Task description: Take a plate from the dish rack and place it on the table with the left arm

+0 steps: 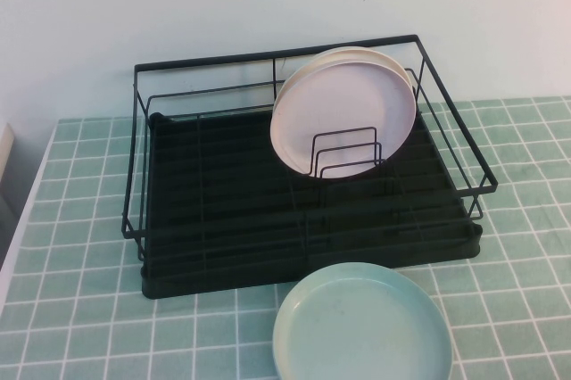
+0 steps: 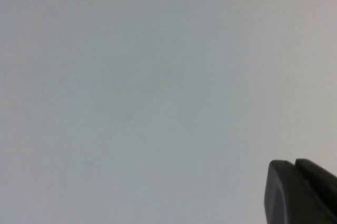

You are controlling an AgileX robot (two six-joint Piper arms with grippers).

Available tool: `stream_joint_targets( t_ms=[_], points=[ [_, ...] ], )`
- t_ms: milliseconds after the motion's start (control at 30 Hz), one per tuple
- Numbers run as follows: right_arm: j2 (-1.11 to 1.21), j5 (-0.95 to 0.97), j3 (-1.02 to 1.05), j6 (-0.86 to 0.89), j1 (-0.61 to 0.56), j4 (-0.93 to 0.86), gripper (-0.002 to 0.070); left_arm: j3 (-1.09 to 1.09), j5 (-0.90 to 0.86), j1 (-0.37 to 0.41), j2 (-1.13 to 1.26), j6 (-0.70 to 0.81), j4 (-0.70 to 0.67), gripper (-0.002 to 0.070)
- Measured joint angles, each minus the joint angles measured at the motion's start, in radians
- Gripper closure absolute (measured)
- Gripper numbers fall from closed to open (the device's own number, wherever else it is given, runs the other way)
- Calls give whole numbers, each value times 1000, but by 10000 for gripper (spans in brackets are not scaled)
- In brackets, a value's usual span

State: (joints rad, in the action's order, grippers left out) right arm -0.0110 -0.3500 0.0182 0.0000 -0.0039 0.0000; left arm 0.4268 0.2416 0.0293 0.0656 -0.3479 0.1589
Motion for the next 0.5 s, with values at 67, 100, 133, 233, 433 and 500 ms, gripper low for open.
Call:
stream_joint_targets(
  t_ms=[67,100,133,233,433,500],
  points=[
    [0,0,0,0,0,0,678,74,-149,0,71,-9,0,678],
    [0,0,0,0,0,0,678,103,-209,0,110,-9,0,678],
    [0,0,0,0,0,0,678,140,-284,0,153,-9,0,678],
    [0,0,0,0,0,0,678,243,-494,0,295,3,-14,678],
    [0,0,0,0,0,0,678,428,-838,0,588,363,-278,678],
    [0,0,0,0,0,0,678,471,-901,0,679,533,-452,678]
  ],
)
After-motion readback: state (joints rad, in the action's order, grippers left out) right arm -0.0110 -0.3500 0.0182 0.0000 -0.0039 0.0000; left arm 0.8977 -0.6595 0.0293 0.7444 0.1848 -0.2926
